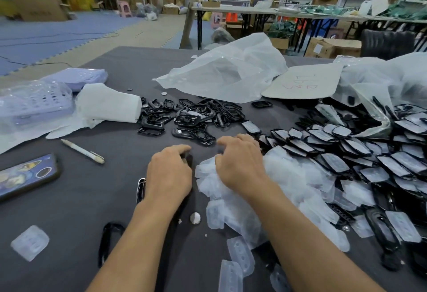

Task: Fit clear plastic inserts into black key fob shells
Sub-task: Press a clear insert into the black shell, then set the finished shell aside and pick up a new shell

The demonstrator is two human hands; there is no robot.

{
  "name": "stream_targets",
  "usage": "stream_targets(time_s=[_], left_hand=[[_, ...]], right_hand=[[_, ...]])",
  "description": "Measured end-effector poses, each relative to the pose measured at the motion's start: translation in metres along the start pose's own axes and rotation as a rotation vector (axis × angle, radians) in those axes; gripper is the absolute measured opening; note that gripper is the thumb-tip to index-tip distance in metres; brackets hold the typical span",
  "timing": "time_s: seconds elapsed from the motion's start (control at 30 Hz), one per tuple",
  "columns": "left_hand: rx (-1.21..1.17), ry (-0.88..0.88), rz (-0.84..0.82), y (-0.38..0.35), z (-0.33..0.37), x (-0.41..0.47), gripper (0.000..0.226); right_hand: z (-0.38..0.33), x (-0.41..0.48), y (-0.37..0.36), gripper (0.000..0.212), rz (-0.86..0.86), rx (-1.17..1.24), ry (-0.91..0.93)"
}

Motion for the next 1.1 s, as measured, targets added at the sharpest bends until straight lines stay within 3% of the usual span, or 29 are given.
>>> stream_targets(time_s=[0.17,0.27,0.4,0.53,0.6,0.67,0.77,0.83,0.93,1.0,1.1], left_hand=[[-0.166,0.026,0.002,0.004,-0.002,0.0,0.051],[-0.223,0.041,0.074,0.012,-0.001,0.001,0.04],[-0.302,0.072,0.192,0.025,0.003,-0.006,0.045],[-0.589,0.104,0.046,0.01,0.015,-0.009,0.033],[-0.833,0.113,-0.039,-0.003,0.026,-0.013,0.022],[-0.952,0.08,-0.102,-0.013,0.04,-0.018,0.013],[-1.014,0.115,-0.173,-0.028,0.049,-0.022,0.016],[-1.049,0.199,-0.194,-0.035,0.046,-0.02,0.015],[-1.11,0.244,-0.208,-0.038,0.043,-0.016,0.011],[-1.151,0.217,-0.232,-0.037,0.046,-0.016,0.008],[-1.177,0.196,-0.262,-0.038,0.048,-0.014,0.008]], right_hand=[[-0.017,0.036,-0.023,0.046,-0.128,-0.063,0.028],[-0.026,0.042,-0.018,0.01,-0.091,-0.078,0.07],[-0.036,0.029,-0.001,0.034,-0.032,-0.056,0.122],[-0.037,0.004,0.017,0.032,-0.13,0.05,0.165],[-0.035,-0.008,0.032,0.02,-0.109,-0.012,0.207],[-0.027,-0.017,0.044,0.024,-0.095,-0.077,0.228],[-0.001,-0.021,0.054,0.029,-0.209,0.154,0.092],[0.027,-0.009,0.079,0.016,-0.092,0.265,-0.013],[0.075,0.029,0.122,0.018,0.134,0.067,-0.124],[0.105,0.056,0.134,0.024,0.124,-0.165,-0.253],[0.131,0.083,0.134,0.009,0.052,-0.406,-0.344]])
Point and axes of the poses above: each hand's wrist, its own x-axis towards the middle knuckle, its own y-axis out of the back of the hand, z = x × y, the point moved 8 cm from there along x, towards the middle knuckle, and after that the axes turned 13 degrees about x, right-handed, at the moved point
